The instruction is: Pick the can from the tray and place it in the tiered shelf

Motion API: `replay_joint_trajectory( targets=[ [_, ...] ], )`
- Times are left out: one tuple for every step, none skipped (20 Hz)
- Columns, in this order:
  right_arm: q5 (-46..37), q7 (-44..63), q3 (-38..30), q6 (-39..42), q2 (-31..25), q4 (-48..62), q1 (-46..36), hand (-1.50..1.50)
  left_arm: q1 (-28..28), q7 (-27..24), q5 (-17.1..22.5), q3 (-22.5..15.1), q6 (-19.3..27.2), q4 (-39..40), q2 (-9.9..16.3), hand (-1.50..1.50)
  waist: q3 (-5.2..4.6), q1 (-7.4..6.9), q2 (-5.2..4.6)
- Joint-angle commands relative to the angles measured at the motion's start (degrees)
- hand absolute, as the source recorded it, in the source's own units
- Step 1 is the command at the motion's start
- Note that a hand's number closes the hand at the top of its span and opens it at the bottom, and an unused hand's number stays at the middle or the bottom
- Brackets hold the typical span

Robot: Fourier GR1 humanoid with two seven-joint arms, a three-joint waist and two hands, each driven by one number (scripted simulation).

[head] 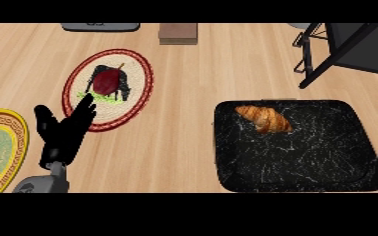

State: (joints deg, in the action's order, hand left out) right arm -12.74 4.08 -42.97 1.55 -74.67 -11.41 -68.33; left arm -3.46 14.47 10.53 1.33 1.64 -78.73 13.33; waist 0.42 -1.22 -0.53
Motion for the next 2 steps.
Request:
replay_joint_trajectory(
  targets=[
    [2.4,-2.2,-2.4,5.9,-3.3,1.6,4.3,-1.5,-1.3,1.4,0.4,0.5,-0.3,2.5,0.0,0.0,-0.15,0.32,-0.31],
    [3.0,-3.2,-3.1,6.0,-3.9,1.5,5.1,-1.5,0.6,2.4,0.4,0.3,-0.1,0.7,0.2,0.0,-0.12,-0.06,-0.24]
  ],
)
